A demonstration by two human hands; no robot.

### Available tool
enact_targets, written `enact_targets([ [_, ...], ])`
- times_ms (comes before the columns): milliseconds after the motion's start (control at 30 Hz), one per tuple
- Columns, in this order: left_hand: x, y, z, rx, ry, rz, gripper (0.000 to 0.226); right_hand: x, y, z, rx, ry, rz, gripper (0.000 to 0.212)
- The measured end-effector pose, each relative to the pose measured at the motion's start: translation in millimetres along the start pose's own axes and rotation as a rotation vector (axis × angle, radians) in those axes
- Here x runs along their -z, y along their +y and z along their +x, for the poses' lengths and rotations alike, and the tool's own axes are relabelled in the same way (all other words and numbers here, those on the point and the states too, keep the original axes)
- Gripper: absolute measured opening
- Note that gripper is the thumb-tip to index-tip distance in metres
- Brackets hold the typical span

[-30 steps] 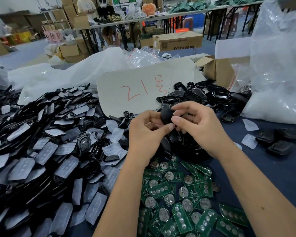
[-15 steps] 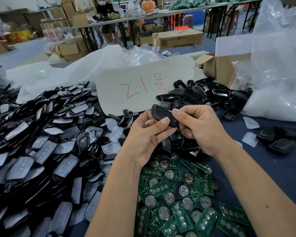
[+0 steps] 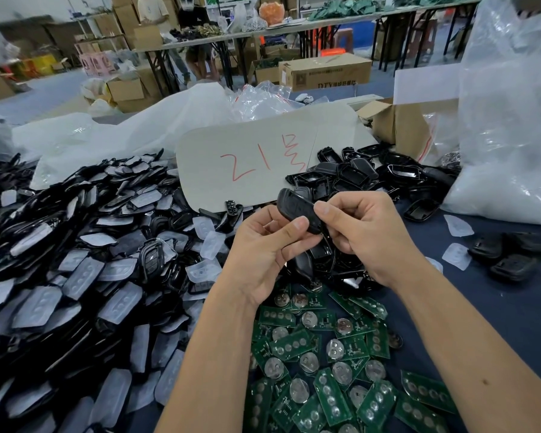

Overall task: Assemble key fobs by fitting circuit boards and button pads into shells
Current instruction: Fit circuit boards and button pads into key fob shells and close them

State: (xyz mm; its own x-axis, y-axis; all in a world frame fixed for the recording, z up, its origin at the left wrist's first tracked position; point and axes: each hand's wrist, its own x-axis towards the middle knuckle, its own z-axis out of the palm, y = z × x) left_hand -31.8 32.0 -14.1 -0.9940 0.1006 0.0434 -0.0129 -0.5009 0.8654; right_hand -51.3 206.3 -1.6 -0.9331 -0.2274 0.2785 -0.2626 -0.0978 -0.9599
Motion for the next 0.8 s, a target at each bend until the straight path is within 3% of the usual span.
enact_targets([
  [100, -2, -1, -1, -0.017, 0.08, 0.094, 0.028, 6, 2, 0, 0.076, 0.024, -0.171, 0.026],
  [233, -4, -4, -2, -0.243, 0.294, 0.586, 0.041, 7, 3, -2, 0.173, 0.059, -0.419, 0.015],
  [400, -13, 0, -11, -0.351, 0.328, 0.725, 0.043, 9, -2, -2, 0.182, 0.061, -0.48, 0.013],
  [500, -24, 1, -14, -0.317, 0.335, 0.778, 0.04, 17, -2, -8, 0.128, 0.06, -0.455, 0.016],
  [633, -58, -17, -12, -0.236, 0.319, 0.681, 0.027, 40, 0, -22, -0.009, 0.13, -0.357, 0.023],
  [800, -126, -60, -1, -0.038, 0.239, 0.882, 0.019, 95, -7, -45, -0.133, 0.262, -0.6, 0.024],
])
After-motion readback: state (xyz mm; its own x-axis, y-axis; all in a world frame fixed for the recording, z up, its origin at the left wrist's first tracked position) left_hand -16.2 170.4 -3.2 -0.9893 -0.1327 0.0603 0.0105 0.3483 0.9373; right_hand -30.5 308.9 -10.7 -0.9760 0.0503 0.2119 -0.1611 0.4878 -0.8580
